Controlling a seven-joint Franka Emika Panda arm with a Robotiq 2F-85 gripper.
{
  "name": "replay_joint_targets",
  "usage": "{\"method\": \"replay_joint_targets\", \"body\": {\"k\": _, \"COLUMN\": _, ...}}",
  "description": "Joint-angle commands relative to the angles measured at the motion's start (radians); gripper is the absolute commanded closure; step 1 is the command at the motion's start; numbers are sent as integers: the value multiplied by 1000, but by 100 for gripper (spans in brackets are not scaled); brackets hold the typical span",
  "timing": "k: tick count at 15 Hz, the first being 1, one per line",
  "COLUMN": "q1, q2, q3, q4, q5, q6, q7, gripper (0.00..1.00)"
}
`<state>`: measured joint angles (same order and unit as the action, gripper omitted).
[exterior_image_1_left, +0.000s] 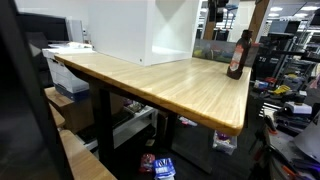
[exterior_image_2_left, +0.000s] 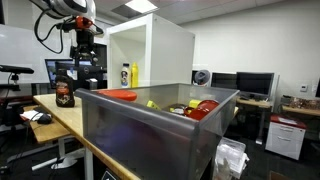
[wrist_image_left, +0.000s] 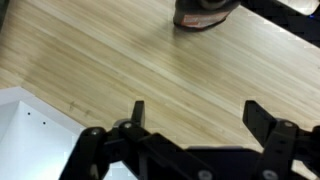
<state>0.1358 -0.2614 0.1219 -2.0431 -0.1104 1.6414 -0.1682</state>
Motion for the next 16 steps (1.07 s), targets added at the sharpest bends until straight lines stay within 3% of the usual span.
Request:
{"method": "replay_joint_targets", "body": {"k": 1, "q1": 3, "q2": -150, "q3": -24, "q4": -143, "q5": 66, "q6": 165, "q7": 13, "gripper": 0}}
{"method": "replay_joint_targets", "body": {"k": 8, "q1": 11, "q2": -281, "q3": -49, "q4": -283, "q5": 141, "q6": 380, "q7": -2, "gripper": 0}}
{"method": "replay_joint_targets", "body": {"k": 15, "q1": 24, "q2": -395, "q3": -52, "q4": -409, "q5": 142, "q6": 499, "q7": 0, "gripper": 0}}
{"method": "replay_joint_targets", "body": {"k": 16, "q1": 13, "q2": -332, "q3": -46, "q4": -341, "q5": 117, "q6": 448, "q7": 3, "gripper": 0}}
